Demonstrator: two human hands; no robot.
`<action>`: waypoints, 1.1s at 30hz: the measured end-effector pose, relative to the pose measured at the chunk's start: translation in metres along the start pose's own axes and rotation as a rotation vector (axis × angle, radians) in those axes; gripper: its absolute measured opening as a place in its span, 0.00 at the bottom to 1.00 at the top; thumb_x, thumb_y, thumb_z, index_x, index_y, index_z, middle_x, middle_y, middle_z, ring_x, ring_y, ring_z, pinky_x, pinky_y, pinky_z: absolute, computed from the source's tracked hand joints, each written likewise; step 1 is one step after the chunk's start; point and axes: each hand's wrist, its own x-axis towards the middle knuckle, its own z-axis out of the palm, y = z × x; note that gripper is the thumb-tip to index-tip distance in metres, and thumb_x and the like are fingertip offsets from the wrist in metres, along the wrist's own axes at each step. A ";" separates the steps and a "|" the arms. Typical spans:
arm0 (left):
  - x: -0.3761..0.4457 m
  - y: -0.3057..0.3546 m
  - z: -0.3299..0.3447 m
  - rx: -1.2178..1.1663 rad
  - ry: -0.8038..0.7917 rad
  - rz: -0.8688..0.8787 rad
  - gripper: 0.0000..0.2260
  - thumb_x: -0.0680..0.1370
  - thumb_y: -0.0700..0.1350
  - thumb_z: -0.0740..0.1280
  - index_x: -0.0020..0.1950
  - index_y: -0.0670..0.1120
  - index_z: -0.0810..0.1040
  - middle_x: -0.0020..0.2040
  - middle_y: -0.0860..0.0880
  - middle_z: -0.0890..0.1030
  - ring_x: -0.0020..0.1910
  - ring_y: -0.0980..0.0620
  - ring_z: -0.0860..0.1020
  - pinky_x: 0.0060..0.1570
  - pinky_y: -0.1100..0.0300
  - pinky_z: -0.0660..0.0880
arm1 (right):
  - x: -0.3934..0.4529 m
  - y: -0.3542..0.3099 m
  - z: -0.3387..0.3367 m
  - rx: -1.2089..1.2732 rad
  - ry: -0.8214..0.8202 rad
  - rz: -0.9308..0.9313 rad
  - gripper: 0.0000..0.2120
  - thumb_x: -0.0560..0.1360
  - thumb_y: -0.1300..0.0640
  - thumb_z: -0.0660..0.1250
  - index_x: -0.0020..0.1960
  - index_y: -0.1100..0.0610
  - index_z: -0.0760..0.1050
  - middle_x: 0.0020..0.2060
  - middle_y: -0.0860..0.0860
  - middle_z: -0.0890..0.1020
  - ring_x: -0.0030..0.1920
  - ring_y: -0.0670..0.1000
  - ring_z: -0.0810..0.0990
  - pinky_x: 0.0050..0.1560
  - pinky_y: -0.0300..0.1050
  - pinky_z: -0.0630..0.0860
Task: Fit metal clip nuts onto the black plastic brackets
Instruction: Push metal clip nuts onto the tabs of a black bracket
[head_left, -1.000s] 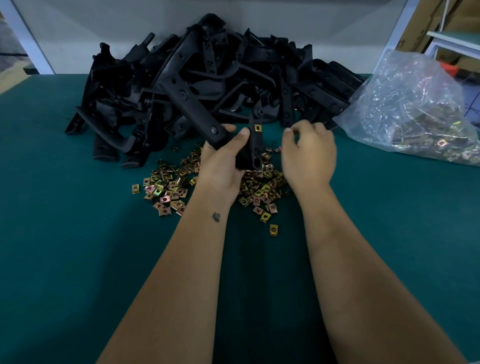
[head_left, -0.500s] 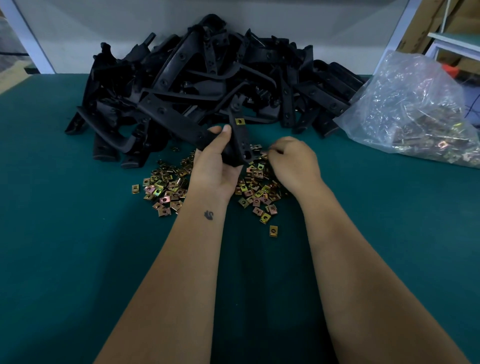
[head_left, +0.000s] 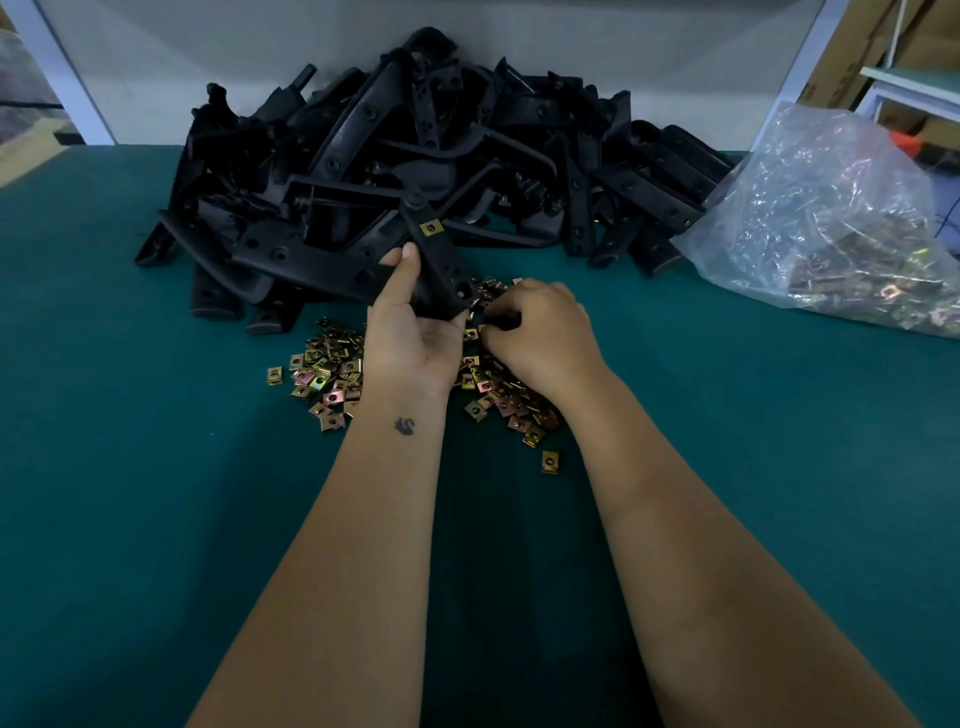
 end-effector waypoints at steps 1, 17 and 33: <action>0.000 0.000 0.000 0.000 0.000 0.000 0.08 0.81 0.39 0.66 0.43 0.48 0.76 0.43 0.48 0.86 0.45 0.52 0.83 0.37 0.60 0.80 | 0.000 0.000 0.000 0.019 0.015 -0.012 0.11 0.74 0.54 0.68 0.54 0.54 0.83 0.52 0.50 0.80 0.58 0.55 0.72 0.60 0.51 0.69; 0.000 -0.002 0.001 0.077 0.011 -0.021 0.04 0.81 0.39 0.65 0.47 0.47 0.77 0.39 0.49 0.86 0.41 0.53 0.84 0.35 0.59 0.80 | -0.004 -0.006 -0.004 0.083 0.065 0.016 0.06 0.73 0.60 0.68 0.48 0.54 0.81 0.47 0.50 0.82 0.52 0.54 0.78 0.53 0.51 0.75; 0.000 0.000 0.003 0.030 0.019 -0.074 0.05 0.81 0.36 0.64 0.49 0.45 0.76 0.39 0.45 0.86 0.44 0.48 0.83 0.39 0.55 0.82 | -0.003 -0.009 -0.017 0.920 0.239 0.106 0.14 0.72 0.68 0.73 0.50 0.51 0.82 0.37 0.46 0.80 0.39 0.37 0.78 0.45 0.30 0.75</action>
